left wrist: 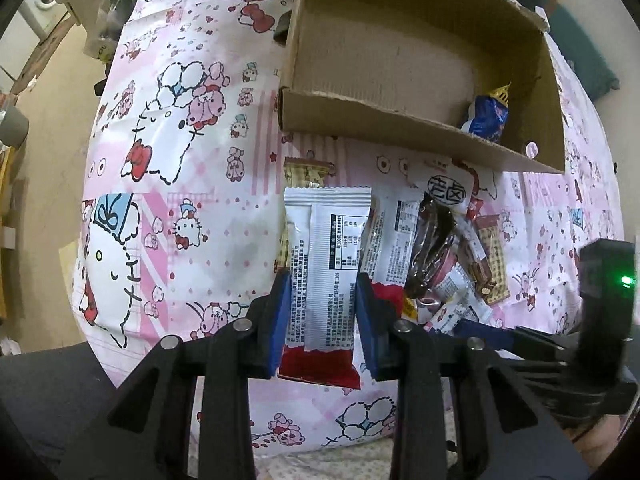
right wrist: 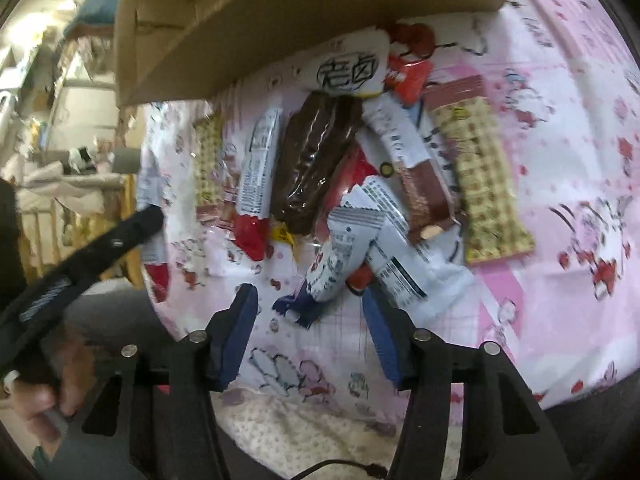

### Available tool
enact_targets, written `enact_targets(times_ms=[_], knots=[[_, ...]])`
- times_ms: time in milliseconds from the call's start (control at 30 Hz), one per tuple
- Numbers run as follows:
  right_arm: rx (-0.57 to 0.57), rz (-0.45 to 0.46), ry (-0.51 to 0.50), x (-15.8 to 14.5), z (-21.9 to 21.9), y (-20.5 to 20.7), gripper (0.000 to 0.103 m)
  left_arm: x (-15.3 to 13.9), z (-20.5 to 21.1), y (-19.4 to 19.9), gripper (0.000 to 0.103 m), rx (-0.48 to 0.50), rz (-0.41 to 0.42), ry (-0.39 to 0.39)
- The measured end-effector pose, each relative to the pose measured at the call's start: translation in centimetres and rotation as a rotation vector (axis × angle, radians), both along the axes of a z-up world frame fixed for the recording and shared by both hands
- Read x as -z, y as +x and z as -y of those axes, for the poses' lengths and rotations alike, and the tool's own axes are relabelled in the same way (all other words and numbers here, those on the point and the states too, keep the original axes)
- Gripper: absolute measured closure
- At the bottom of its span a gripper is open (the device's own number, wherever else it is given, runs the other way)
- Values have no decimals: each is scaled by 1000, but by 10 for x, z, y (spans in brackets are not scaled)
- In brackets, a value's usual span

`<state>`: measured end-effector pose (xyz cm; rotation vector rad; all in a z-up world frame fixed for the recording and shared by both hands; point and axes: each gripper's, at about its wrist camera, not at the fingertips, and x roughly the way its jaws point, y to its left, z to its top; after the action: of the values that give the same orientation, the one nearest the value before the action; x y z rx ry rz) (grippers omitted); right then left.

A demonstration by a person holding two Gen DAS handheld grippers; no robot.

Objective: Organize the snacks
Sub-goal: 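Lift the white-and-red bar with the left gripper while the right gripper grasps a white tube, then lower both held snacks into the box and open both grippers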

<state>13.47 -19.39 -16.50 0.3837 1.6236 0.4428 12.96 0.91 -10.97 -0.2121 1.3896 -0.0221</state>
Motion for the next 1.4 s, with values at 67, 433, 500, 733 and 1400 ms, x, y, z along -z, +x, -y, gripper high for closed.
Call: enact_targets(times_ms=[67,433,500,733,1400], knots=[[7,-4,-8,4,-4,1,59,-2,-1,-1,76,-1,6,-1],[-40,84,27,-21,-2,-12,85,-4,-1,-2,76,-7,15,-13],[-25,104,46,-30,2,-11,85,-5,0,-2,76,-3,23,-7],[20,195,101,-60,19,-4,85,-12,-2,-4,76,-16,66,18],[205,447,154,-130,70,65,85,-86,-3,34,76,-47,297,55]])
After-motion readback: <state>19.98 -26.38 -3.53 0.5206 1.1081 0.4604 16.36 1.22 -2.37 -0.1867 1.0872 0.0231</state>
